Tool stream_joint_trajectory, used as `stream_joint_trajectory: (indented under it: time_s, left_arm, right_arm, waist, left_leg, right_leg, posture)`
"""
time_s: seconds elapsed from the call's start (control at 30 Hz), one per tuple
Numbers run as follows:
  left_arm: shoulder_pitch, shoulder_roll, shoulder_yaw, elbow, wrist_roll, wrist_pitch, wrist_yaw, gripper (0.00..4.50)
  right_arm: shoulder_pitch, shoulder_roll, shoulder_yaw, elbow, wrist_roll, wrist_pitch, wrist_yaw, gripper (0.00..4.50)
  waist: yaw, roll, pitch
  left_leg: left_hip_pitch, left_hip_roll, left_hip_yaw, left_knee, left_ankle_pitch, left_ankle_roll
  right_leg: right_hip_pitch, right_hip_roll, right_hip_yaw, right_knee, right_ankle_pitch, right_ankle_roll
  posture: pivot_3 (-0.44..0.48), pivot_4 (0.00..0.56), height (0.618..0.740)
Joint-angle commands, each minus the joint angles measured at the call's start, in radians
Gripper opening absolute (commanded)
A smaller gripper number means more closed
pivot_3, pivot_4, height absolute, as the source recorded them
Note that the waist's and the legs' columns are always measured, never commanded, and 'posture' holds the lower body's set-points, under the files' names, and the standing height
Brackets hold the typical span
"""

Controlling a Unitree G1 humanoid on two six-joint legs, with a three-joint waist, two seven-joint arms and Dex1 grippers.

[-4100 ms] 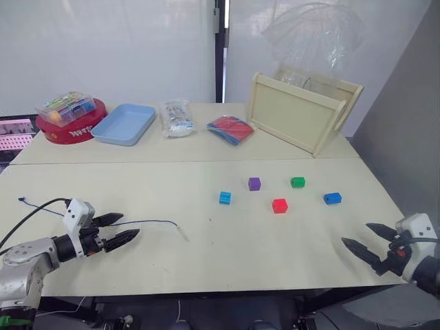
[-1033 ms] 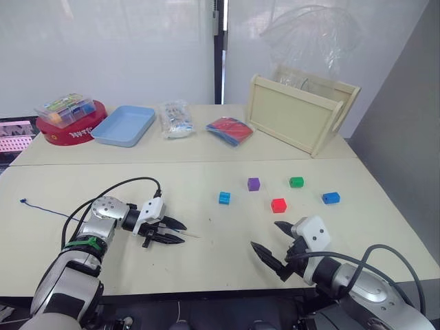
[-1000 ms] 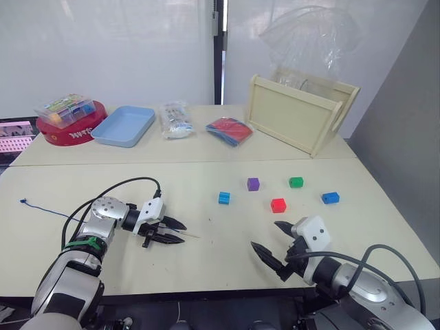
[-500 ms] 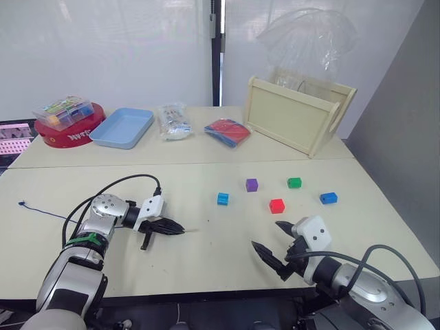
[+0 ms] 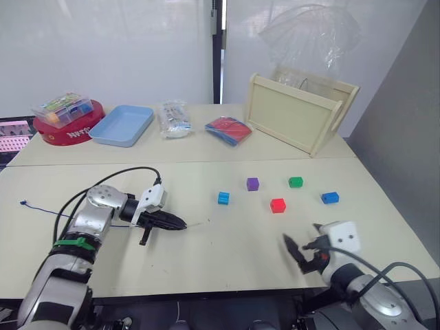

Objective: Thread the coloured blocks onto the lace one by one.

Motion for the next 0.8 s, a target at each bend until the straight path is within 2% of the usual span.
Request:
stream_joint_trajectory:
  time_s: [0.03,0.1,0.23,0.33,0.5,0.73,0.8]
  left_arm:
    - [0.086,0.041,0.035,-0.181,-0.041,0.114,0.027,0.04]
    - [0.119,0.050,0.047,-0.234,-0.044,0.138,0.044,0.04]
    - [0.164,0.053,0.062,-0.294,-0.042,0.154,0.081,0.04]
    - [0.192,0.049,0.079,-0.340,-0.057,0.176,0.110,0.04]
    - [0.221,0.072,0.097,-0.389,-0.067,0.207,0.117,0.04]
    - [0.243,0.103,0.116,-0.445,-0.086,0.242,0.125,0.04]
    - [0.251,0.105,0.120,-0.459,-0.091,0.250,0.131,0.00]
  right_arm:
    - [-0.066,0.024,-0.074,0.062,-0.036,-0.024,-0.053,4.50]
    - [-0.098,0.033,-0.090,0.112,-0.050,-0.022,-0.064,4.50]
    - [-0.252,0.044,-0.124,0.338,-0.059,-0.041,-0.073,4.50]
    - [-0.422,0.003,-0.143,0.576,-0.071,-0.101,-0.039,4.50]
    - [-0.590,-0.062,-0.138,0.859,-0.098,-0.186,0.015,4.50]
    - [-0.664,-0.093,-0.119,1.043,-0.101,-0.281,0.122,4.50]
    - [-0.662,-0.091,-0.125,1.058,-0.100,-0.300,0.134,3.96]
  waist:
    - [-0.002,0.001,0.000]
    - [0.002,0.001,0.000]
    - [0.005,0.001,0.001]
    - [0.004,0.002,0.001]
    - [0.003,0.003,0.002]
    - [0.002,0.003,0.002]
    - [0.002,0.003,0.002]
  left_leg:
    - [0.000,0.000,0.000,0.000,0.000,0.000]
    - [0.000,0.000,0.000,-0.001,0.000,0.000]
    - [-0.001,0.000,0.001,-0.001,0.000,0.000]
    - [-0.001,-0.001,0.001,-0.001,0.000,0.000]
    - [-0.003,0.000,0.001,-0.003,0.000,0.000]
    - [-0.004,-0.001,0.001,-0.003,0.000,0.000]
    - [-0.004,0.000,0.002,-0.003,0.000,0.000]
  right_leg:
    - [0.000,0.000,0.000,0.000,0.000,0.000]
    - [-0.001,0.000,0.000,0.000,0.000,0.000]
    - [-0.002,0.000,0.000,0.000,0.000,0.000]
    - [-0.002,-0.001,0.001,0.000,0.000,0.000]
    - [-0.006,0.000,0.001,0.001,0.000,0.000]
    - [-0.007,-0.001,0.001,0.000,0.000,0.000]
    - [-0.007,-0.001,0.001,0.000,0.000,0.000]
  posture:
    - [0.000,0.150,0.740]
    - [0.000,0.150,0.740]
    - [0.000,0.150,0.740]
    - [0.000,0.150,0.740]
    - [0.000,0.150,0.740]
    - [0.000,0.150,0.740]
    - [0.000,0.150,0.740]
